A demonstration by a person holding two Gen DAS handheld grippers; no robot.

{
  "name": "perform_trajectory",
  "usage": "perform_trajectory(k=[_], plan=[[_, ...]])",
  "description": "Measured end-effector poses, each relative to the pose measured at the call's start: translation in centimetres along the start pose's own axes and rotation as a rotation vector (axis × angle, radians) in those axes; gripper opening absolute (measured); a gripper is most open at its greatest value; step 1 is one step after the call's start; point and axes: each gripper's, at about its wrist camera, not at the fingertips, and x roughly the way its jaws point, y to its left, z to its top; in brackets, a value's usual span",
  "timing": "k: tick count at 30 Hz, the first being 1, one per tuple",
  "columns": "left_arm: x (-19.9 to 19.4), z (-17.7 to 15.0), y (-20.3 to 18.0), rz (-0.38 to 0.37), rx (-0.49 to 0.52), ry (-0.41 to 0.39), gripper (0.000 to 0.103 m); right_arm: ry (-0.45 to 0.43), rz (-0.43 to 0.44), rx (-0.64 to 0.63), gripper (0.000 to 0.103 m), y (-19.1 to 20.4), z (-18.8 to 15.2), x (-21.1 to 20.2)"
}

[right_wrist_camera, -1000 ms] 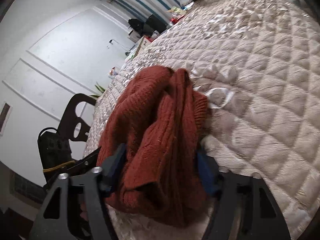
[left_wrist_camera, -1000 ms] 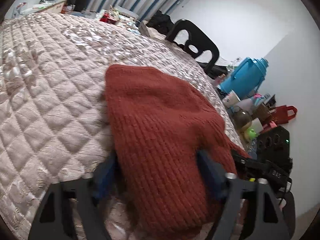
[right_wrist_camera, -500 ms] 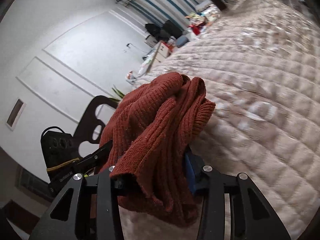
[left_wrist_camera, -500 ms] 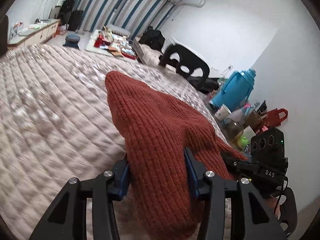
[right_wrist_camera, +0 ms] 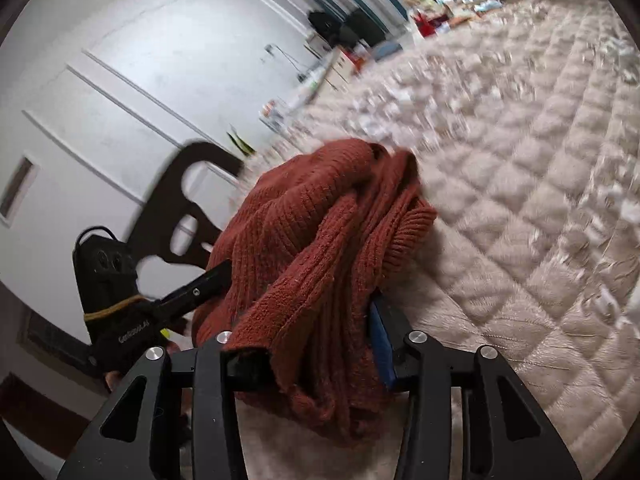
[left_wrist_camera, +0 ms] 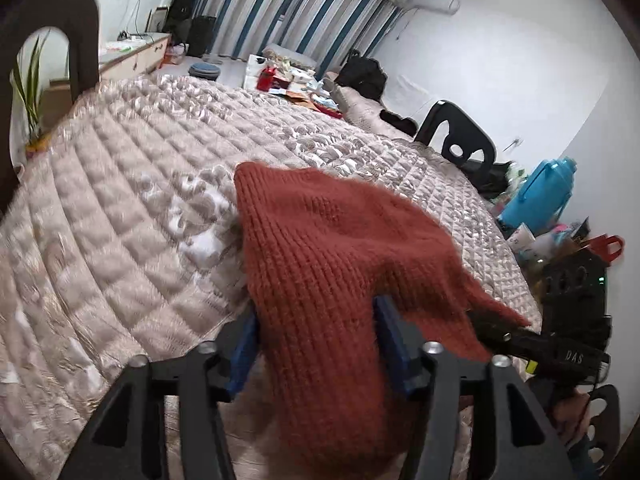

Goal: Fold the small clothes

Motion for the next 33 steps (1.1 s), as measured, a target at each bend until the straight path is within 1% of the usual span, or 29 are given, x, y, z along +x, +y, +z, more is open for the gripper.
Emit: perform_trajectory(k=[2, 3, 6, 7, 8, 9, 11, 12, 13, 14, 16, 17, 18, 21, 24, 29, 33], plan=[[-0.9, -0.5, 0.3, -0.01, -0.006, -0.021, 0.066, -0.014, 0.023, 0.005, 0.052, -0.5, -0.3, -0.4], [-1.4, -0.7, 0.1, -0.003, 0.007, -0.029, 0.066, -0.019, 0.015, -0.003, 0.052, -0.6, -0.5, -0.9], [-3.4, -1.1, -1.2, 0.055, 0.081, -0.081, 0.065, -0.06, -0.059, -0.068, 0.052, 0.2, -0.8, -3.1], [-4.0, -1.2, -1.7, 0.062, 0.095, -0.097, 0.065, -0.088, -0.092, -0.102, 0.052, 0.8, -0.8, -3.8], [-4.7, -1.2, -2.2, 0.064, 0.108, -0.115, 0.065, -0.139, -0.135, -0.146, 0.052, 1.8, -0.7, -4.9], [-5.2, -1.4, -2.9, 0.06, 0.125, -0.137, 0.065, -0.167, -0.146, -0.168, 0.052, 2.4, -0.7, -5.5], [-5.6, -2.0, -4.2, 0.05, 0.156, -0.149, 0.065, -0.217, -0.144, -0.235, 0.052, 4.4, -1.0, -6.7], [-5.4, -2.5, -4.8, 0.055, 0.18, -0.143, 0.065, -0.217, -0.145, -0.265, 0.051, 5.1, -1.1, -6.7], [-4.8, -2.9, -5.4, 0.067, 0.203, -0.133, 0.065, -0.198, -0.147, -0.303, 0.042, 5.7, -1.5, -6.3], [-4.3, -3.3, -5.6, 0.081, 0.223, -0.117, 0.064, -0.171, -0.164, -0.341, 0.029, 6.2, -2.1, -5.5], [-3.3, -4.5, -6.0, 0.148, 0.27, -0.115, 0.064, -0.104, -0.21, -0.405, 0.023, 6.5, -3.3, -3.5], [-3.0, -4.9, -6.3, 0.174, 0.292, -0.113, 0.065, -0.08, -0.237, -0.418, 0.021, 6.1, -3.6, -2.9], [-2.9, -5.3, -6.4, 0.187, 0.308, -0.114, 0.065, -0.042, -0.279, -0.433, 0.021, 5.4, -4.3, -1.9], [-3.4, -5.5, -6.8, 0.206, 0.324, -0.115, 0.065, -0.047, -0.265, -0.426, 0.021, 4.7, -4.7, -2.2], [-3.8, -5.4, -6.6, 0.205, 0.302, -0.115, 0.065, -0.055, -0.275, -0.443, 0.021, 5.4, -4.6, -2.7], [-4.4, -5.5, -6.6, 0.21, 0.277, -0.125, 0.064, -0.138, -0.281, -0.475, 0.021, 7.7, -3.9, -4.3], [-4.7, -4.7, -6.9, 0.211, 0.272, -0.144, 0.064, -0.147, -0.298, -0.483, 0.021, 8.6, -2.2, -3.7]])
